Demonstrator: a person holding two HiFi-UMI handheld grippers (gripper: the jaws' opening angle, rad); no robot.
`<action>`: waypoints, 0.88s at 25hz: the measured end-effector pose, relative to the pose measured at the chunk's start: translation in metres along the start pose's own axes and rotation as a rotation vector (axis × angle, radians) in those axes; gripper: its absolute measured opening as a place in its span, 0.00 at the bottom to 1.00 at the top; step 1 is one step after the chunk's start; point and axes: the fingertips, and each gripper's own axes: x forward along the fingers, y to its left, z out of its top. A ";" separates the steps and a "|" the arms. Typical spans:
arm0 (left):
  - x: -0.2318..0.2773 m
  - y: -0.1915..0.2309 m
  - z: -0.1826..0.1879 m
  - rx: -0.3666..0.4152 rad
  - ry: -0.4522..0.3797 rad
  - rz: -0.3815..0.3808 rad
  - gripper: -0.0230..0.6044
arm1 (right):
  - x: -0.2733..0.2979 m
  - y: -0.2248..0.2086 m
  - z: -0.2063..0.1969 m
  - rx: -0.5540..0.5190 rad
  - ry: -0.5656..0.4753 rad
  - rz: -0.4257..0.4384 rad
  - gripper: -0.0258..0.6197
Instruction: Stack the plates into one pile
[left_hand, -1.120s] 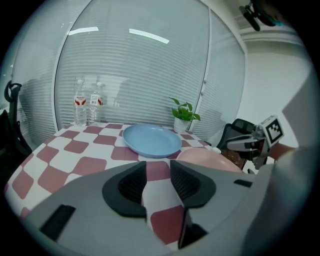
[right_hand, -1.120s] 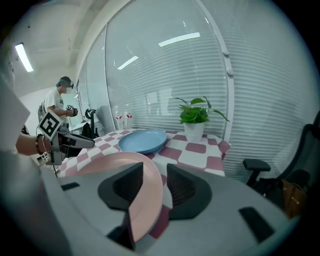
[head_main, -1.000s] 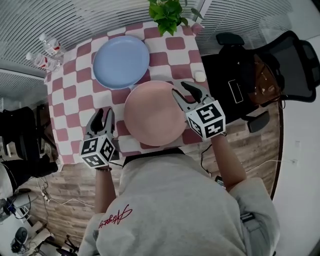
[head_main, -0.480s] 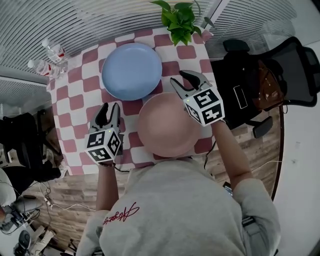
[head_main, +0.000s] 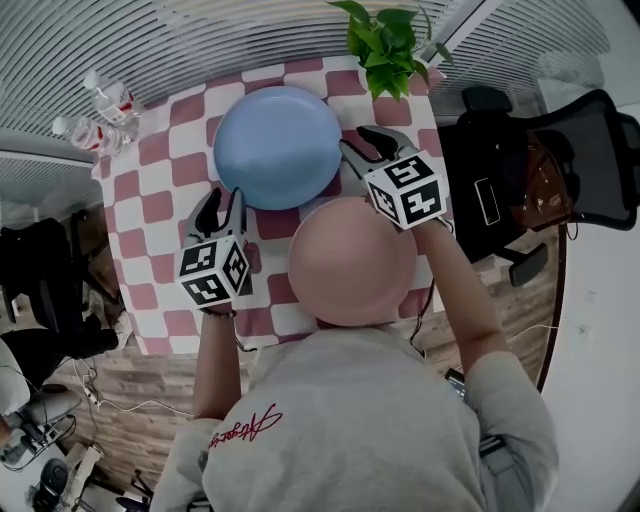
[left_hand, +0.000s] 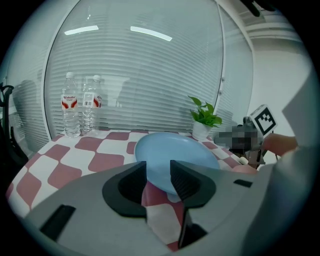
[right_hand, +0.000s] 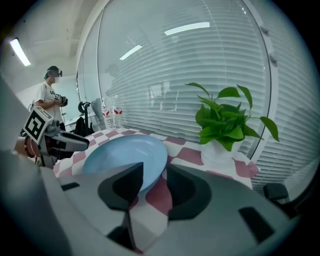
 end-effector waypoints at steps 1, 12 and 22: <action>0.003 0.001 -0.001 -0.003 0.006 0.000 0.27 | 0.005 -0.001 0.000 0.008 0.004 0.002 0.28; 0.028 0.013 -0.011 0.007 0.074 0.035 0.27 | 0.039 -0.010 -0.005 0.039 0.075 -0.011 0.28; 0.039 0.024 -0.017 0.000 0.114 0.061 0.27 | 0.054 -0.014 -0.015 0.022 0.131 0.006 0.24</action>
